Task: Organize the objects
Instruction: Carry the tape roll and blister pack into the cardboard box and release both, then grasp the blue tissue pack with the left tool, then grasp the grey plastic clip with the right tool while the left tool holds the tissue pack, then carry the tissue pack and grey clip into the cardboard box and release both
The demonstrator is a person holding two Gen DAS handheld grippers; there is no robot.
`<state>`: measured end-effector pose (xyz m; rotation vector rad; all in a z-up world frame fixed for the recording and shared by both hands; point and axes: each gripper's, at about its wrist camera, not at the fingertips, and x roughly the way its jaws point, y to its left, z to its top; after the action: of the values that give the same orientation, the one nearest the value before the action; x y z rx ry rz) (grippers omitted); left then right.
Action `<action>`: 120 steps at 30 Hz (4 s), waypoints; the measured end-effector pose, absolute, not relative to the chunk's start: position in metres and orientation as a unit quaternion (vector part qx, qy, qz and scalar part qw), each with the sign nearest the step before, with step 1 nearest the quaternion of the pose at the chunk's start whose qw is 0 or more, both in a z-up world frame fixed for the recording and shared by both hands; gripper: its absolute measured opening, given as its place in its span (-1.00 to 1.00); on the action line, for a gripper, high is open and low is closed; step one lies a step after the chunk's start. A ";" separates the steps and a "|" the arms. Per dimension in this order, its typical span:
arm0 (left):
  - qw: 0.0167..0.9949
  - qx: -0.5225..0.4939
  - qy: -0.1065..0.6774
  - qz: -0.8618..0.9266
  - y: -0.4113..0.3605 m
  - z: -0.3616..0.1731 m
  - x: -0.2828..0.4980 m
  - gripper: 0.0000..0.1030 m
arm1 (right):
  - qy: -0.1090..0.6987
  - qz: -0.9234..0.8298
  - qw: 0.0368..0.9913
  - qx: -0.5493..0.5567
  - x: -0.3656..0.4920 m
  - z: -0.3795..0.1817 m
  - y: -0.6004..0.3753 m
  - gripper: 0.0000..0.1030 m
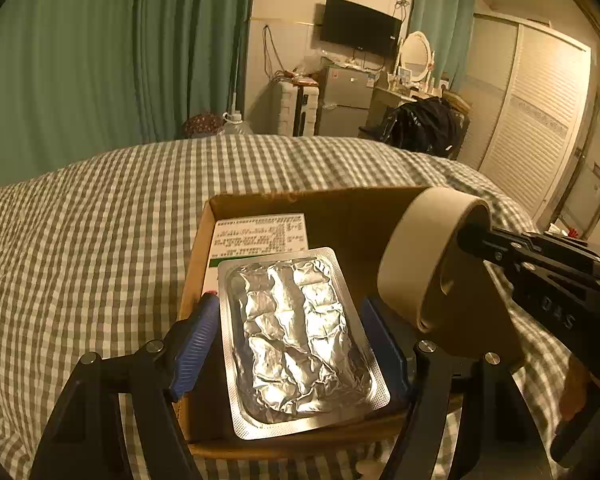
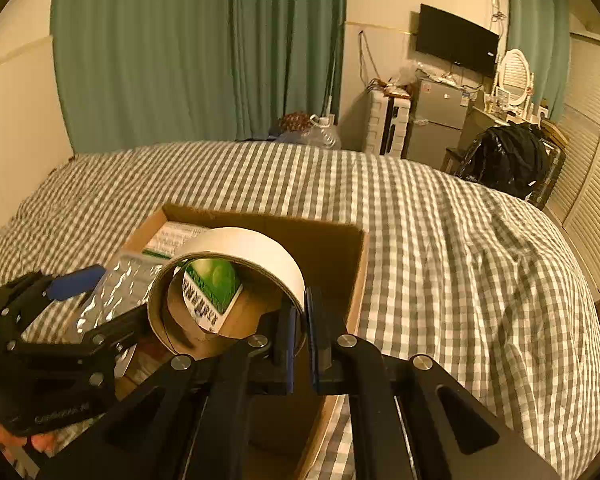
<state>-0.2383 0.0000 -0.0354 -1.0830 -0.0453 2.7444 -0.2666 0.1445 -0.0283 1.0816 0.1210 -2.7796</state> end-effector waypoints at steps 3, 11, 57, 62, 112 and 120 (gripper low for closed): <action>0.097 -0.373 -0.013 0.923 0.002 -0.036 -0.239 0.49 | 0.034 -0.923 0.082 0.374 -0.264 -0.027 0.144 -0.43; 0.083 -0.355 0.004 0.931 0.004 -0.011 -0.210 0.89 | 0.027 -0.940 0.084 0.328 -0.220 0.017 0.148 0.34; 0.122 -0.437 0.055 0.890 0.031 -0.115 -0.055 1.00 | -0.015 -0.907 0.046 0.418 -0.086 -0.102 0.171 0.63; 0.183 -0.439 0.029 0.879 0.024 -0.129 -0.049 1.00 | -0.012 -0.905 0.029 0.424 -0.080 -0.105 0.163 0.63; 0.079 -0.428 0.003 0.900 -0.051 -0.108 -0.036 -0.63 | -0.003 -0.898 0.078 0.434 -0.045 -0.103 0.086 -0.79; 0.077 -0.401 0.005 0.913 -0.041 -0.073 -0.040 -0.63 | 0.004 -0.912 0.106 0.396 -0.045 -0.065 0.085 -0.81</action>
<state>-0.0403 -0.0413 -0.0734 -1.2033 0.0156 2.7351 -0.0451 0.0848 -0.0654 1.1662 0.0127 -2.6876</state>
